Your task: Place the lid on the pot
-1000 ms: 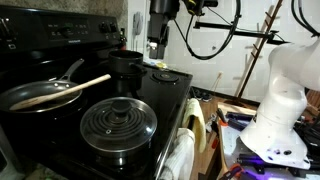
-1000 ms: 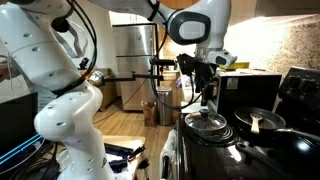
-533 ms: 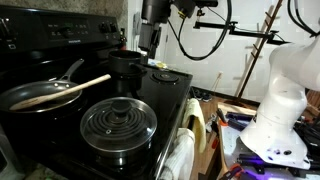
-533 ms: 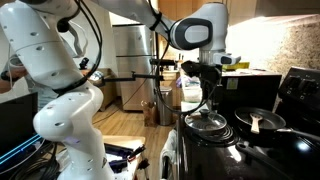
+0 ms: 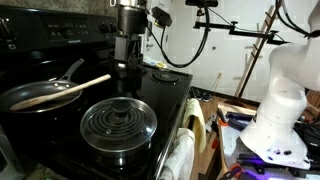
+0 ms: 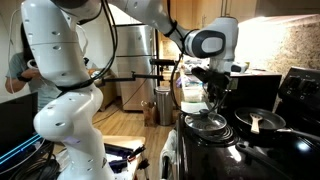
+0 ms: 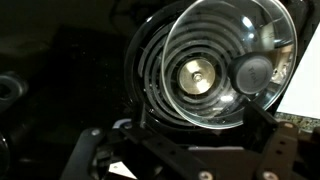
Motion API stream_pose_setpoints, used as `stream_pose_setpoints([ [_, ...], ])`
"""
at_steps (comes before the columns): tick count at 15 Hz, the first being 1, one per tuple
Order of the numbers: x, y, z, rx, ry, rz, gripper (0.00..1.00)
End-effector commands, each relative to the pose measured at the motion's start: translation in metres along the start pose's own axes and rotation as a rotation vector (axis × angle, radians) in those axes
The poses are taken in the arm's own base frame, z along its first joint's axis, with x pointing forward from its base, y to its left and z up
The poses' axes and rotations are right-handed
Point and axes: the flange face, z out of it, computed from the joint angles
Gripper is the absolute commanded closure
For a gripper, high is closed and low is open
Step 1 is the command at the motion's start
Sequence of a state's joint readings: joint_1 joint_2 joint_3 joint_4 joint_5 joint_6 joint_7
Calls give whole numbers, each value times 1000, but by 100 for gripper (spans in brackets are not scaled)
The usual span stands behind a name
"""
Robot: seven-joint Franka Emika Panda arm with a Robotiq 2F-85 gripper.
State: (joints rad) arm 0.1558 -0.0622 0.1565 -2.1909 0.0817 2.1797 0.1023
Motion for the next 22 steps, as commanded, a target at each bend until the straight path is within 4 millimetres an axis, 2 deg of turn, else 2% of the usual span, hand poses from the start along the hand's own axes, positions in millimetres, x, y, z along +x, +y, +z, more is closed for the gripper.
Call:
stream_pose_setpoints([
  [1,23,-25,19,-18,-28,-40,0],
  [6,22,-71,44,-35,-72,-173,0],
  [10,11,-92,50,-66,-80,-225,0],
  [13,6,-97,53,-80,-82,-245,0],
  [22,2,-90,75,-59,-103,-235,0],
])
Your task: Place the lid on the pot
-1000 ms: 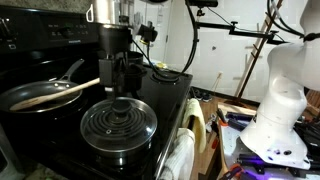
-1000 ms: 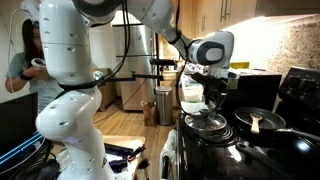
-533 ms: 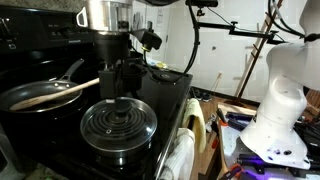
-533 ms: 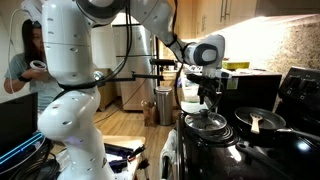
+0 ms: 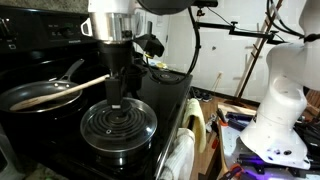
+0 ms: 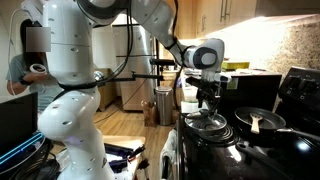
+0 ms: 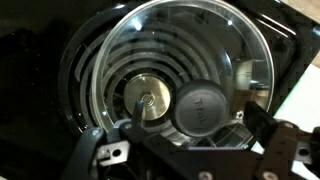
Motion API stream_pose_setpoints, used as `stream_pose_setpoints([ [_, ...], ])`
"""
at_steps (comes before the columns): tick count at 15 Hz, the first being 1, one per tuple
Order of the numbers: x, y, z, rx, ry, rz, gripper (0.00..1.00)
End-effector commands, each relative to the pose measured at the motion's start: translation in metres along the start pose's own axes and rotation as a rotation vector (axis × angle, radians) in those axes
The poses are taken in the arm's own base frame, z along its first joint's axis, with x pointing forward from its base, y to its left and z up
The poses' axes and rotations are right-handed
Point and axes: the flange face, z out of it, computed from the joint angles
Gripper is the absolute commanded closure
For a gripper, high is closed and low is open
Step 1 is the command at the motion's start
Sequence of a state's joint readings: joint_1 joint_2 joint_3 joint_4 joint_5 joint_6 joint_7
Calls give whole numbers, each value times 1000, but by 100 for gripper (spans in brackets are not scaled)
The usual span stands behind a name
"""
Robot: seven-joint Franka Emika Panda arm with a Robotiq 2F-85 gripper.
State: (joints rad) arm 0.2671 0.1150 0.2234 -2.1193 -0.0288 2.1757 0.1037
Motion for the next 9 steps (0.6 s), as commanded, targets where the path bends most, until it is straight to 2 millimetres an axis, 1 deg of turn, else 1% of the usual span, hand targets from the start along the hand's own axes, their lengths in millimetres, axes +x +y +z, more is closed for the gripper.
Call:
stream_pose_setpoints([
  [1,0,-1,8,11,4,1,0],
  [4,2,-1,15,23,3,2,0],
  [5,3,-1,16,26,2,5,25],
  [6,3,-1,16,24,6,5,26],
  [9,4,-1,18,27,13,5,46],
])
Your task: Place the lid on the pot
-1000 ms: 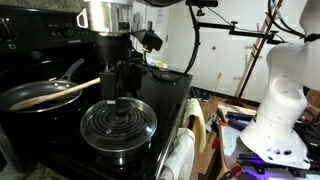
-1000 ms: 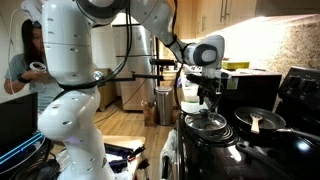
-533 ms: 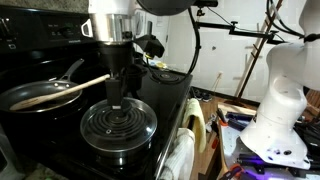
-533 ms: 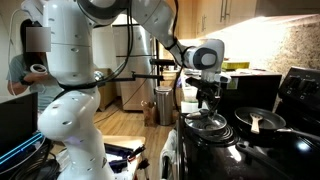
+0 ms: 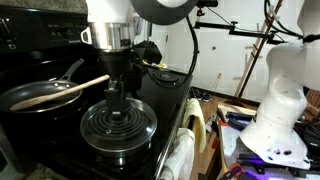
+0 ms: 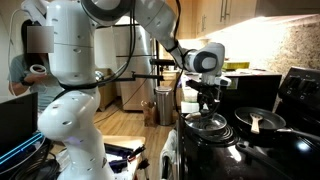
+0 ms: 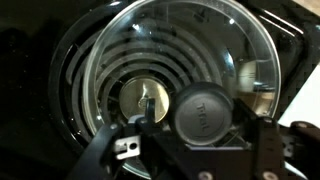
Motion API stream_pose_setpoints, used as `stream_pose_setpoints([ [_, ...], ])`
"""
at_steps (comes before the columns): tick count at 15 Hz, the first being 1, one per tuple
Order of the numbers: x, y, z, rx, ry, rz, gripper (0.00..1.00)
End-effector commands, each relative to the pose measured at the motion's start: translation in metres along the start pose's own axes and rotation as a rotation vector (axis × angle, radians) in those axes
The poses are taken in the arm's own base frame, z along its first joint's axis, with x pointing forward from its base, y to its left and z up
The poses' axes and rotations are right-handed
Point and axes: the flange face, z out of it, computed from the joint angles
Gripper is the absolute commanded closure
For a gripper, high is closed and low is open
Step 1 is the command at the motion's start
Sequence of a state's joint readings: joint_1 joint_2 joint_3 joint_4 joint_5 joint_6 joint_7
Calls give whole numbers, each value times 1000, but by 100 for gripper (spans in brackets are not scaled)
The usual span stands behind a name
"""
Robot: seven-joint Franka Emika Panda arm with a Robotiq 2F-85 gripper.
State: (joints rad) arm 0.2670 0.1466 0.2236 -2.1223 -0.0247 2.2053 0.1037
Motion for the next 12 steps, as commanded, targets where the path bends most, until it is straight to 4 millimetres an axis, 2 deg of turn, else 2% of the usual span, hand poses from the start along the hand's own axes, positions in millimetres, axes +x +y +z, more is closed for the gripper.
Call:
stream_pose_setpoints([
  [1,1,0,2,17,21,3,53],
  [3,1,0,-1,15,26,7,66],
  [8,-2,15,-10,-12,28,48,66],
  [12,-6,44,-32,-8,57,125,66],
])
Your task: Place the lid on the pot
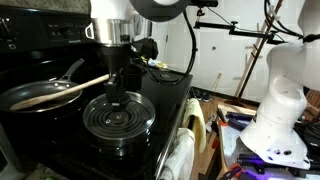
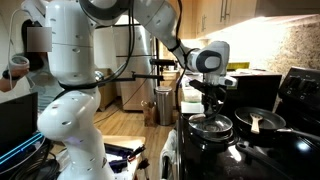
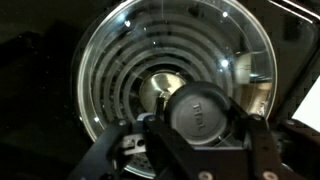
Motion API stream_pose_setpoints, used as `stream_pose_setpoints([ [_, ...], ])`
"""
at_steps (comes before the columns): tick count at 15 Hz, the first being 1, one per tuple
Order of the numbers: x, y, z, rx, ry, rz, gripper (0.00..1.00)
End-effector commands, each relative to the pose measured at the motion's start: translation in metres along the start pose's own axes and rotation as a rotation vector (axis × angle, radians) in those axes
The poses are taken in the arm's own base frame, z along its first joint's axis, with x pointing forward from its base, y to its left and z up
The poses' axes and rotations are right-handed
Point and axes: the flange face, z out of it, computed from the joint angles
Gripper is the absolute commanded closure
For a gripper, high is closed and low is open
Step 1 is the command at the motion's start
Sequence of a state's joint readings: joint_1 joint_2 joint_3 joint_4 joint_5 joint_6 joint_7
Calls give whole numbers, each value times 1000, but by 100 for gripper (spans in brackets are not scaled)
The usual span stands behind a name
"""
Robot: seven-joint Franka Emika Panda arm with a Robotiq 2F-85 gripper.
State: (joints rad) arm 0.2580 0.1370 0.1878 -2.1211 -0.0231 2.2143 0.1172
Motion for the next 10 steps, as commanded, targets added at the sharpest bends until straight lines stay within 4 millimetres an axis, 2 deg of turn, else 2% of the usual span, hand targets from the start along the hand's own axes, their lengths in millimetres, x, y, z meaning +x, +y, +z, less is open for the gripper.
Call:
stream_pose_setpoints([
  [1,-7,31,-35,-9,57,94,66],
  [10,-9,133,-116,-47,170,339,66],
])
